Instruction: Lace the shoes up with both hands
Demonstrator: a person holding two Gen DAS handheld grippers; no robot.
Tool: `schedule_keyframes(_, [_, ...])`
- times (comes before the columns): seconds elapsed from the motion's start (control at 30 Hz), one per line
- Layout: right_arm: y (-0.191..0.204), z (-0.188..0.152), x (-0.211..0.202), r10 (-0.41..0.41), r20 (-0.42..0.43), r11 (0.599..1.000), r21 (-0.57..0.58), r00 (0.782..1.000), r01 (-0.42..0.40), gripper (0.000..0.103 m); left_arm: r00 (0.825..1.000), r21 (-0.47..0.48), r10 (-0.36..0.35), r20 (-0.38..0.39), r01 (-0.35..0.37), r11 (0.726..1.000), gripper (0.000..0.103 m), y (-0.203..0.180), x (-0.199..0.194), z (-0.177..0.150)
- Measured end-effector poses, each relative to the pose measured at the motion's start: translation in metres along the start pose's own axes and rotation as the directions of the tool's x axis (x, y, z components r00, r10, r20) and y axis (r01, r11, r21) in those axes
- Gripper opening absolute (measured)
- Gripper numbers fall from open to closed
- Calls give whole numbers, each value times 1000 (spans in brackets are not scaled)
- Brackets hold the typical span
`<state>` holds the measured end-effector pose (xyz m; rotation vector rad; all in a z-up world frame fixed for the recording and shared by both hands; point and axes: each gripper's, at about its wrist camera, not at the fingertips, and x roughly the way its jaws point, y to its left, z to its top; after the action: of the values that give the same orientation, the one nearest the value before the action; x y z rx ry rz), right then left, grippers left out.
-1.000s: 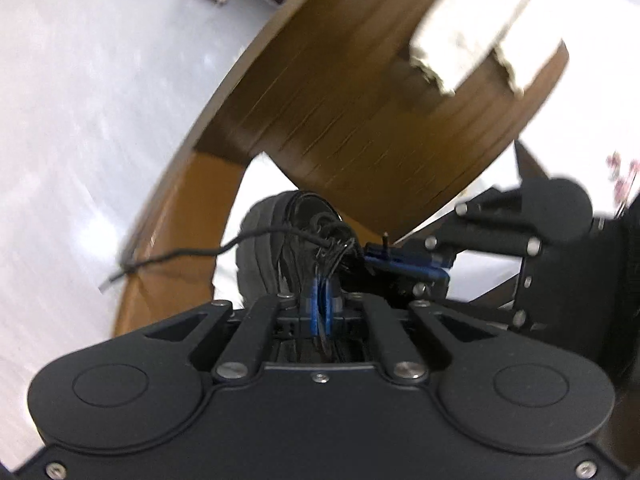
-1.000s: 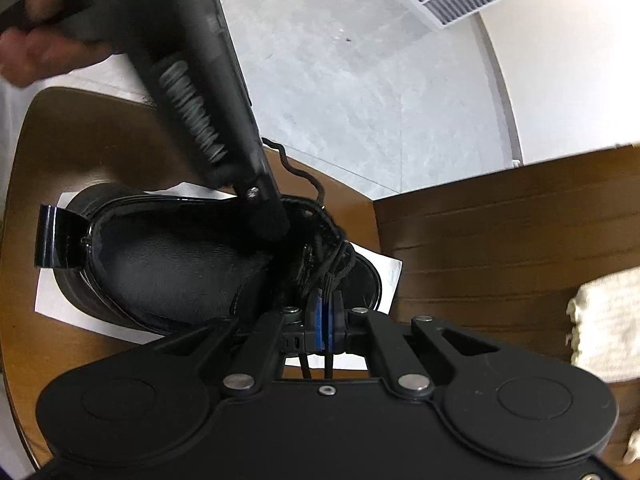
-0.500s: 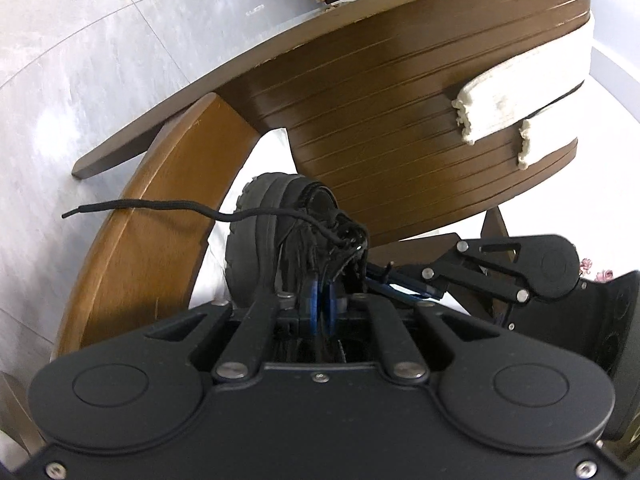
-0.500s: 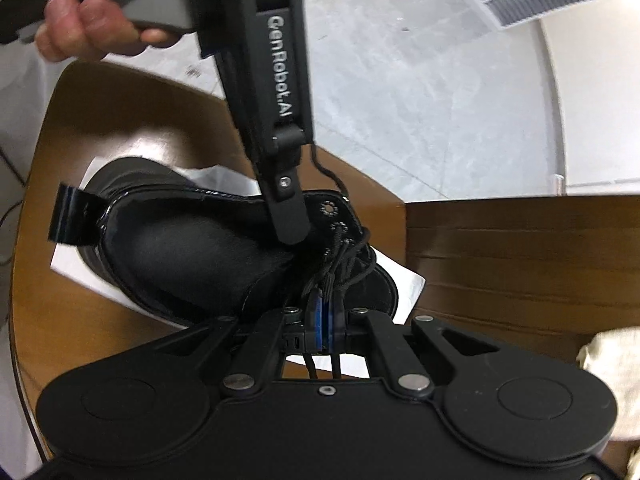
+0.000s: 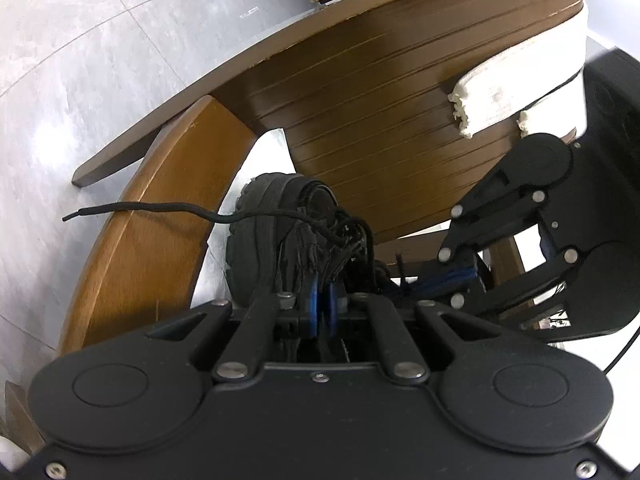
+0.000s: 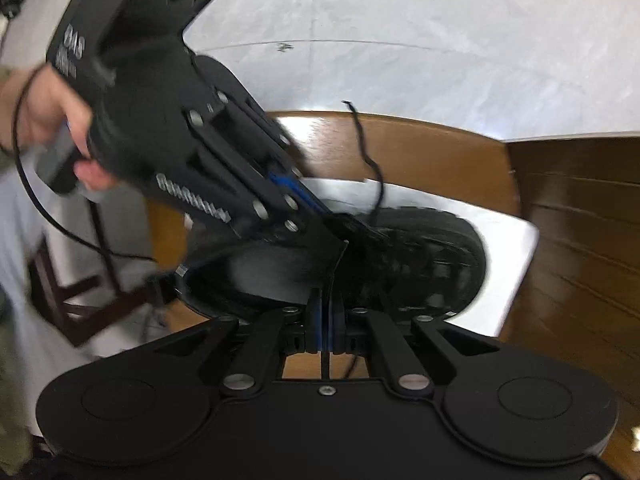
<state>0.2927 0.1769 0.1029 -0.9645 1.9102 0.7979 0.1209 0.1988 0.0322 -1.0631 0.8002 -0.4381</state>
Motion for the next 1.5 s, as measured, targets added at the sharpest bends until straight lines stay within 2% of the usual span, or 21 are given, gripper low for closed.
schedule_keyframes(0.2, [-14, 13, 21, 64, -132, 998, 31, 989, -60, 3, 1000, 4, -2, -1, 2, 1000, 9, 0, -1, 0])
schedule_keyframes(0.37, [-19, 23, 27, 73, -168, 997, 17, 983, -71, 3, 1000, 19, 3, -2, -3, 1000, 9, -2, -1, 0])
schedule_keyframes(0.77, [-23, 30, 25, 68, -179, 998, 13, 981, -66, 3, 1000, 46, 16, -2, -16, 999, 9, -4, 0, 0])
schedule_keyframes(1.13, [-24, 36, 19, 55, -147, 998, 12, 988, -54, 3, 1000, 73, 30, -3, -30, 997, 9, -7, 2, 0])
schedule_keyframes(1.23, [-25, 37, 15, 46, -128, 999, 18, 991, -44, 3, 999, 105, 40, -1, -40, 994, 10, -11, 1, 0])
schedule_keyframes(1.27, [-26, 38, 14, 43, -124, 999, 20, 991, -41, 3, 998, 142, 59, 1, -59, 988, 11, -15, 0, -1])
schedule_keyframes(1.33, [-27, 38, 12, 42, -119, 999, 21, 992, -40, 3, 994, 248, 113, 7, -111, 962, 32, -25, -1, 0])
schedule_keyframes(1.37, [-26, 36, 12, 41, -117, 999, 20, 992, -39, 3, 990, 300, 139, 12, -136, 944, 37, -30, -2, 0])
schedule_keyframes(1.43, [-25, 34, 11, 34, -110, 999, 18, 993, -33, 3, 988, 368, 152, 38, -155, 917, 68, -35, -9, 1])
schedule_keyframes(1.47, [-26, 32, 10, 24, -99, 1000, 18, 995, -23, 3, 985, 404, 158, 62, -170, 899, 74, -38, -14, 0])
schedule_keyframes(1.5, [-27, 32, 8, 24, -90, 999, 23, 996, -23, 3, 979, 456, 178, 101, -204, 866, 78, -43, -19, -2])
